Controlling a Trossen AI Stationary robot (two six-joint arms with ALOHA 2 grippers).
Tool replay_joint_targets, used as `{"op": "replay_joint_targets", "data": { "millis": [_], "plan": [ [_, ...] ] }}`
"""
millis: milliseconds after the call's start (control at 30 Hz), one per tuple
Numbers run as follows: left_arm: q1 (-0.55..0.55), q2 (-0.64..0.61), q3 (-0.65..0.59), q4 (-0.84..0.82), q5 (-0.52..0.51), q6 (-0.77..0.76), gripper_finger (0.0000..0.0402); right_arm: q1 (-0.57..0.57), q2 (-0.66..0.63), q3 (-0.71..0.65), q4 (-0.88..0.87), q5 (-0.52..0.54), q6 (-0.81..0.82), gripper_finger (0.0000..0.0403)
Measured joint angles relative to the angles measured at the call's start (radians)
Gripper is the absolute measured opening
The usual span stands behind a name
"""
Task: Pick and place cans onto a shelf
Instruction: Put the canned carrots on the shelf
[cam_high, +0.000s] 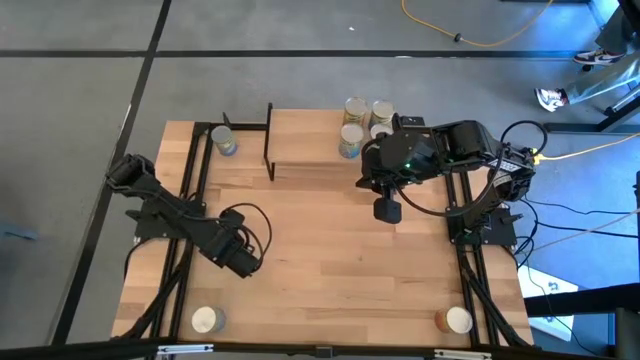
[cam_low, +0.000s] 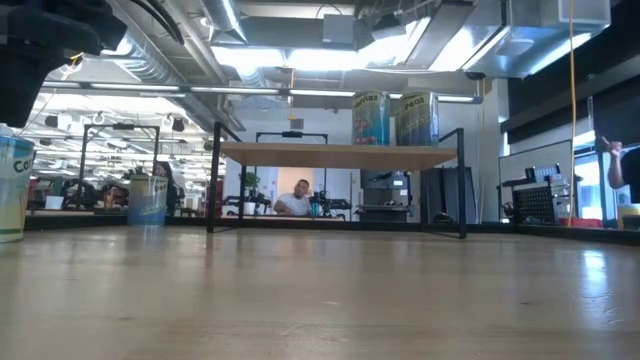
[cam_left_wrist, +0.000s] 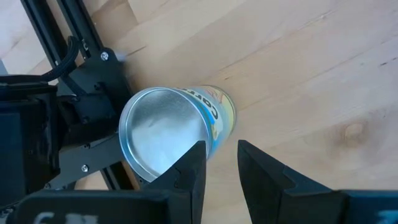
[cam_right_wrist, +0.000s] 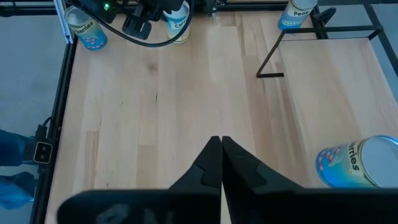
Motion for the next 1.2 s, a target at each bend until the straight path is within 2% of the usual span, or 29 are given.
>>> {"op": "replay_joint_targets", "data": {
  "millis": [167,500,633,833,1000,1200],
  "plan": [
    [0.0,0.0,-0.007,0.001,-0.002,-0.001,0.0085,0.0,0.0,0.0,0.0,0.0,0.0,0.0005],
    [0.0,0.0,-0.103,0.039,0.058,-0.015,0.0085,0.0,0.0,0.0,0.0,0.0,0.004,0.0005],
    [0.0,-0.001,-0.115,0.061,0.062,0.058,0.0072,0.0,0.0,0.0,0.0,0.0,0.005,0.0005],
    [0.0,-0.001,-0.116,0.058,0.056,0.17,0.001,0.0,0.0,0.0,0.0,0.0,0.006,0.0005],
    [0.0,0.0,-0.102,0.06,0.057,0.295,0.0003,0.0,0.0,0.0,0.0,0.0,0.004,0.0005],
    [0.007,-0.008,0.011,0.035,0.046,0.473,0.0001,0.0,0.0,0.0,0.0,0.0,0.002,0.0005]
  ]
}}
